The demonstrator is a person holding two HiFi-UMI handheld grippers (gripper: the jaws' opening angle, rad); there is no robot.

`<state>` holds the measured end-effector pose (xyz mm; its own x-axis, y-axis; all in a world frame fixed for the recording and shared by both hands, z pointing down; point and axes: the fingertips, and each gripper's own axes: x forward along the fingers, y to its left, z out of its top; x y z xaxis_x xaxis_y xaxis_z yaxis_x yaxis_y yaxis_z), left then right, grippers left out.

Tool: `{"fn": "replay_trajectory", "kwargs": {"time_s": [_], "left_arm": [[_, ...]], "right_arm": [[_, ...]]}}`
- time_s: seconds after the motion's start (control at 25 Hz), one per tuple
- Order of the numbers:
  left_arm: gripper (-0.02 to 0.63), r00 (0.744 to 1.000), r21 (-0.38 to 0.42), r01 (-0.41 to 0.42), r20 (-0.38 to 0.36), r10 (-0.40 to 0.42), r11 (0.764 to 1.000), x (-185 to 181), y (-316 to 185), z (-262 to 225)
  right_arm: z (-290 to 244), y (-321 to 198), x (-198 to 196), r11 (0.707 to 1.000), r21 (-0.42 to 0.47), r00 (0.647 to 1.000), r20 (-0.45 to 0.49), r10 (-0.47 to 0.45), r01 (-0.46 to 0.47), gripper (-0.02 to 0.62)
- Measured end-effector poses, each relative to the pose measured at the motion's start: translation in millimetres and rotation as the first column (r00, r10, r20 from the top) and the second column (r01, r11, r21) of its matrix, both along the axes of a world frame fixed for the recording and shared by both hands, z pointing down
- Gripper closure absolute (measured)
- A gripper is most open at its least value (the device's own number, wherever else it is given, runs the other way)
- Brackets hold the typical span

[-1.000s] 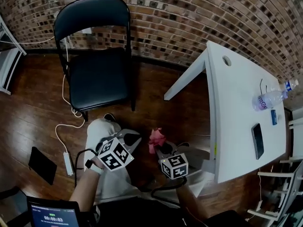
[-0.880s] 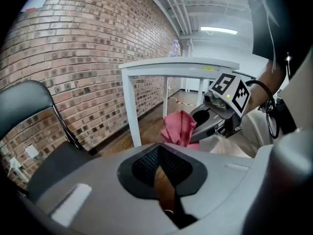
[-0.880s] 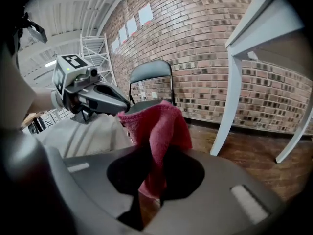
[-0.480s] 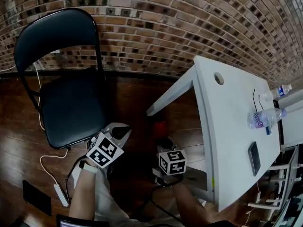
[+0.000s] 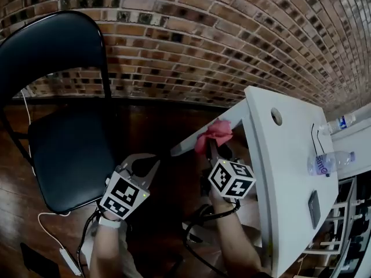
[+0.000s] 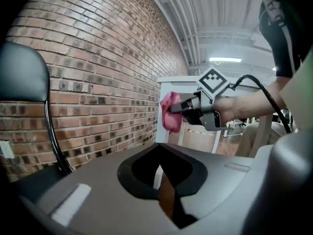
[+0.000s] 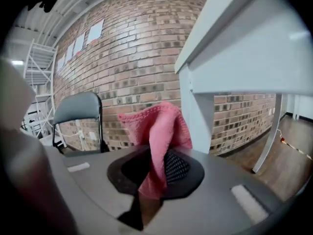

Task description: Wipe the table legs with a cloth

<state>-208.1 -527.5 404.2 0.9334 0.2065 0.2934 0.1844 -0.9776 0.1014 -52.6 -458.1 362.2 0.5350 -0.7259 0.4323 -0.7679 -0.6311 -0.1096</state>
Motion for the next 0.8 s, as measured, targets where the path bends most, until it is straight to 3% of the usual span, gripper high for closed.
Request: {"fn": "replay_trajectory", "kwargs": {"time_s": [0.12,0.28,0.56,0.8], "left_arm": [[0.606,1.000,-0.017,0.026,-0.008,-0.026,1.000,-2.7,-6.7,-3.6],[0.606,0.997,-0.093,0.049,-0.062,-0.055,0.994,12.4,-1.3,-15.8],[0.606,0.995,-0.044,-0.097,-0.031,0.096,0.994,29.2,47.1,-9.3],[0.606,0.995,-0.058,-0.096,-0.007,0.096,0.994,27.7,46.3,-5.6]], "right_arm": [[-29.2,-6.2,20.3,0.995,0.056,0.995,-0.060,0.083,-0.080,0.549],[-36.8,-4.8,41.2,0.985,0.054,0.977,-0.131,0.169,-0.163,0.549],[6.0,5.3,50.1,0.979,0.016,0.975,-0.087,0.204,-0.203,0.549],[60.4,4.8,49.5,0.978,-0.048,0.978,-0.059,0.201,-0.204,0.549]]}}
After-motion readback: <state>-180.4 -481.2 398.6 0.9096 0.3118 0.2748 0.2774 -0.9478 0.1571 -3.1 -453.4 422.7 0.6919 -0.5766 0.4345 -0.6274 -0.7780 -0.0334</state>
